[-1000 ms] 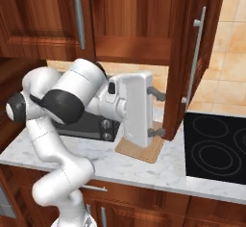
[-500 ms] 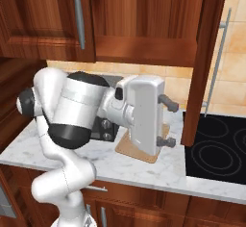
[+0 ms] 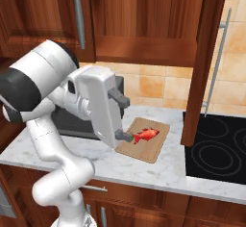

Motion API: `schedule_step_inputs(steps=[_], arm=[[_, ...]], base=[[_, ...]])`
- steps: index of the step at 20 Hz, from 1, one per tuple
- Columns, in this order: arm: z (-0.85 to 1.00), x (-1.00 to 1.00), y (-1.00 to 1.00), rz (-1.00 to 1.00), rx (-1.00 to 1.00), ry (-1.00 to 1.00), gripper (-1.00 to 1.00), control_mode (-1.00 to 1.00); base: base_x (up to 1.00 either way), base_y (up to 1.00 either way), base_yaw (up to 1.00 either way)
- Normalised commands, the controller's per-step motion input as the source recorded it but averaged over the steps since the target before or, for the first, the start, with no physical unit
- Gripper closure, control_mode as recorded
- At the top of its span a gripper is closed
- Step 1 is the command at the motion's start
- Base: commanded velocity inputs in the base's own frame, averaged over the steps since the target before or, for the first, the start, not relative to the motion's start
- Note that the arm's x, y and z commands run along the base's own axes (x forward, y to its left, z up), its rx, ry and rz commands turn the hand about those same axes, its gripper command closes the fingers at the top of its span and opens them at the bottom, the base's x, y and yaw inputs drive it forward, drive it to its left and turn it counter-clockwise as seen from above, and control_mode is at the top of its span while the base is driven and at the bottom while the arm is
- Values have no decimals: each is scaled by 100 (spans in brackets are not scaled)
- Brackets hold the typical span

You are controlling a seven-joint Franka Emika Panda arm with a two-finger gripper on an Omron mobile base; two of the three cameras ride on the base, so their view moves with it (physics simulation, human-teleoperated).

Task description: Open the cabinet, retrieve the rolling pin, and place it next to the meat on the cutting board to prepare for tenderizing.

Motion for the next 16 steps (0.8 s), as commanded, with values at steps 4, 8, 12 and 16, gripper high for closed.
schedule_step_inputs(steps=[4,8,12,16], arm=[[47,0,58,4,-9,-23,-100,-100],[42,0,57,9,-5,-41,-100,-100],[34,0,49,12,-3,-45,-100,-100],[37,0,42,19,-2,-50,-100,-100]], base=[[0,0,0],[0,0,0],[0,0,0],[0,0,0]])
